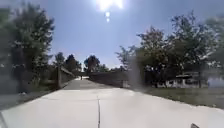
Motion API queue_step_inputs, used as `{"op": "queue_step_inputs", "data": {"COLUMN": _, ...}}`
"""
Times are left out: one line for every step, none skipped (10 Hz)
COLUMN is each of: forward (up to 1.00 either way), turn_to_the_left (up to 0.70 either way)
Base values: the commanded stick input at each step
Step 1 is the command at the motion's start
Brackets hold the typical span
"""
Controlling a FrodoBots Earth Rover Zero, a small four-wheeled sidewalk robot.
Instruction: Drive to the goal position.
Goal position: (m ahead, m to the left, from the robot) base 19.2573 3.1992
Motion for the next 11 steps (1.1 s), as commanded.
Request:
{"op": "queue_step_inputs", "data": {"forward": 0.7, "turn_to_the_left": 0.14}}
{"op": "queue_step_inputs", "data": {"forward": 0.7, "turn_to_the_left": 0.14}}
{"op": "queue_step_inputs", "data": {"forward": 0.7, "turn_to_the_left": 0.14}}
{"op": "queue_step_inputs", "data": {"forward": 0.7, "turn_to_the_left": 0.14}}
{"op": "queue_step_inputs", "data": {"forward": 0.7, "turn_to_the_left": 0.14}}
{"op": "queue_step_inputs", "data": {"forward": 0.7, "turn_to_the_left": 0.14}}
{"op": "queue_step_inputs", "data": {"forward": 0.7, "turn_to_the_left": 0.14}}
{"op": "queue_step_inputs", "data": {"forward": 0.7, "turn_to_the_left": 0.14}}
{"op": "queue_step_inputs", "data": {"forward": 0.7, "turn_to_the_left": 0.14}}
{"op": "queue_step_inputs", "data": {"forward": 0.7, "turn_to_the_left": 0.14}}
{"op": "queue_step_inputs", "data": {"forward": 0.7, "turn_to_the_left": 0.14}}
